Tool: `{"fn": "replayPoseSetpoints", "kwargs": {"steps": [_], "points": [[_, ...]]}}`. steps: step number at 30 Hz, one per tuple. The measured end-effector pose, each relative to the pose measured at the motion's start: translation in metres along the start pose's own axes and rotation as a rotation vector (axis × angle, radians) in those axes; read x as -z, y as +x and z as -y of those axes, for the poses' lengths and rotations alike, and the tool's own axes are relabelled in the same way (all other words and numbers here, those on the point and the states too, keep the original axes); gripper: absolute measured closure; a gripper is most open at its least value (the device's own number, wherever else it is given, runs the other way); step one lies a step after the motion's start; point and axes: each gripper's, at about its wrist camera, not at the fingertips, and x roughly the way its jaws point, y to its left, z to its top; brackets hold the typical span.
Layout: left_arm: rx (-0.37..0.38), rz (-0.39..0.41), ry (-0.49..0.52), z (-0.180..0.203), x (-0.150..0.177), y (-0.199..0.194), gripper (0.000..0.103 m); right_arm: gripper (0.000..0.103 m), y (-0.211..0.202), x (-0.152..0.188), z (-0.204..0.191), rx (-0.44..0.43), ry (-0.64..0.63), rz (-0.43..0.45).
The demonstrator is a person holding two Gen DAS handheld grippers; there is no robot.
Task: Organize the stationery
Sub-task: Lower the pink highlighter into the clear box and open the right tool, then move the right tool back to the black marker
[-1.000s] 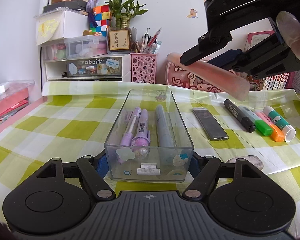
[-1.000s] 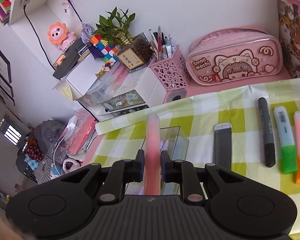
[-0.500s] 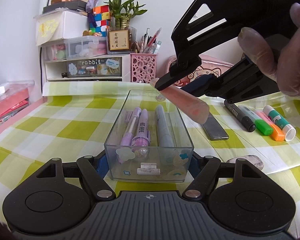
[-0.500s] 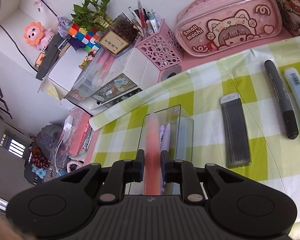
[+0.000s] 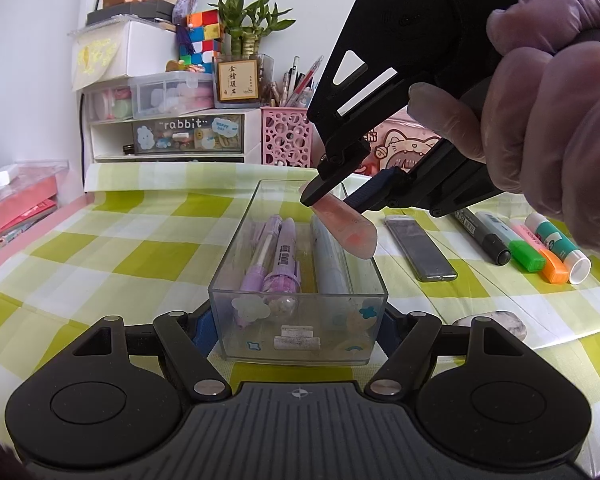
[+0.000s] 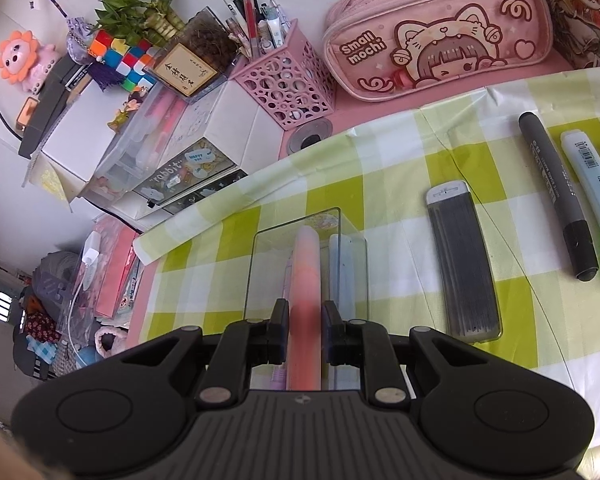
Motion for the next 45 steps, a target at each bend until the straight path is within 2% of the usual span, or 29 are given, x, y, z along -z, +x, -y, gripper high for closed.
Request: {"fn": "replayPoseSetpoints", "kwargs": {"steps": [19, 25, 30, 35, 41, 45], "points": [[0.002, -0.001, 0.002, 0.001, 0.0, 0.0, 0.03, 0.077, -0.011, -0.002, -0.001, -0.029, -0.088, -0.007], [0.006, 0.001, -0.001, 0.0, 0.0, 0.0, 0.03, 0.06, -0.05, -0.005, 0.02, -0.027, -0.129, 0.095], [0.004, 0.0, 0.001, 0.0, -0.001, 0.001, 0.03, 0.049, -0.079, -0.002, 0.057, 0.026, -0.133, 0.184], [0.003, 0.0, 0.003, 0.0, -0.001, 0.001, 0.03, 0.042, -0.093, 0.011, 0.092, 0.125, -0.17, 0.258], [0.001, 0.0, 0.006, 0.001, 0.0, 0.0, 0.03, 0.041, -0.094, 0.037, 0.125, 0.165, -0.218, 0.292], [-0.001, -0.002, 0.007, 0.0, 0.0, 0.0, 0.03, 0.042, -0.091, 0.044, 0.128, 0.24, -0.299, 0.326]]}}
